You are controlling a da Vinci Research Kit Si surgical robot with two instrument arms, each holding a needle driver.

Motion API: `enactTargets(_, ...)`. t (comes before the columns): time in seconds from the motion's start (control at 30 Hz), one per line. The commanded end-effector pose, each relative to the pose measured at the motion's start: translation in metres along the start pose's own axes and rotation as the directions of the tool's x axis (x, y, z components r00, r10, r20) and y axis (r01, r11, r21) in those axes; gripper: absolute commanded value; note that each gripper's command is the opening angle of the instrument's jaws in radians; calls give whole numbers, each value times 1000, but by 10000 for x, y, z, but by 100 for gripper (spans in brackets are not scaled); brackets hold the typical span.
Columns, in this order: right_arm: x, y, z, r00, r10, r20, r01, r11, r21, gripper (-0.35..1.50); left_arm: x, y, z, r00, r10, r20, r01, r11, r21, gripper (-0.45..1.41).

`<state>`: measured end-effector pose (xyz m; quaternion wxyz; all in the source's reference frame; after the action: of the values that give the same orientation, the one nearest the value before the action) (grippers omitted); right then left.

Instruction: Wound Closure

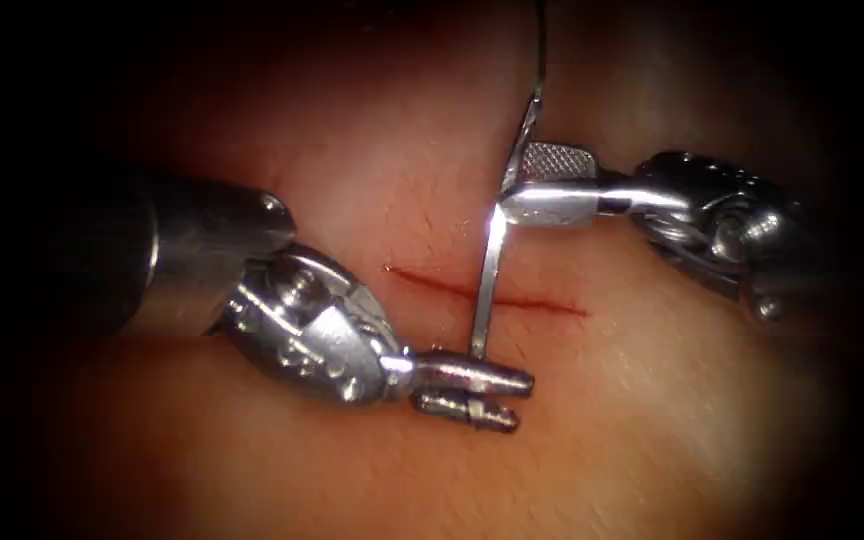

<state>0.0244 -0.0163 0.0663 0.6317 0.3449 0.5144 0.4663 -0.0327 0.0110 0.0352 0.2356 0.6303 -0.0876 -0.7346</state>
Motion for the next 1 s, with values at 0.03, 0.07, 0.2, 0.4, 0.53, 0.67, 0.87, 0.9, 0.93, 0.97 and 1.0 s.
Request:
enactTargets(0.03,-2,6,8,1000,2,9,-2,1000,-9,143,-5,0,6,1000,15,-1,-15,1000,0,-45)
enactTargets(0.07,-2,6,8,1000,3,11,-2,1000,-12,143,-4,0,6,1000,27,2,-27,1000,2,-45)
enactTargets(0.2,-1,6,5,1000,10,13,-9,1000,-15,143,-4,0,7,998,68,8,-68,998,4,-45)
enactTargets(0.4,-4,-3,10,999,33,18,-33,999,5,138,-4,0,7,995,97,12,-97,995,6,-45)
enactTargets(0.53,-6,-10,13,999,44,16,-44,998,39,130,-5,0,6,995,97,18,-97,995,8,-45)
enactTargets(0.67,-8,-14,19,999,43,17,-43,998,42,130,-5,0,7,995,103,18,-103,995,8,-45)
enactTargets(0.87,-11,-14,27,999,39,16,-40,998,41,126,-4,0,7,995,103,19,-103,995,8,-45)
enactTargets(0.9,-12,-13,28,999,38,15,-39,998,40,126,-4,0,7,995,103,19,-103,995,8,-45)
enactTargets(0.93,-13,-13,29,999,37,15,-38,998,40,125,-4,0,7,995,103,19,-103,995,8,-45)
enactTargets(0.97,-13,-13,30,999,37,15,-37,999,39,125,-4,0,7,995,102,19,-103,995,8,-45)
enactTargets(1.0,-14,-13,30,999,36,15,-37,999,39,123,-3,0,7,995,102,19,-103,995,8,-45)
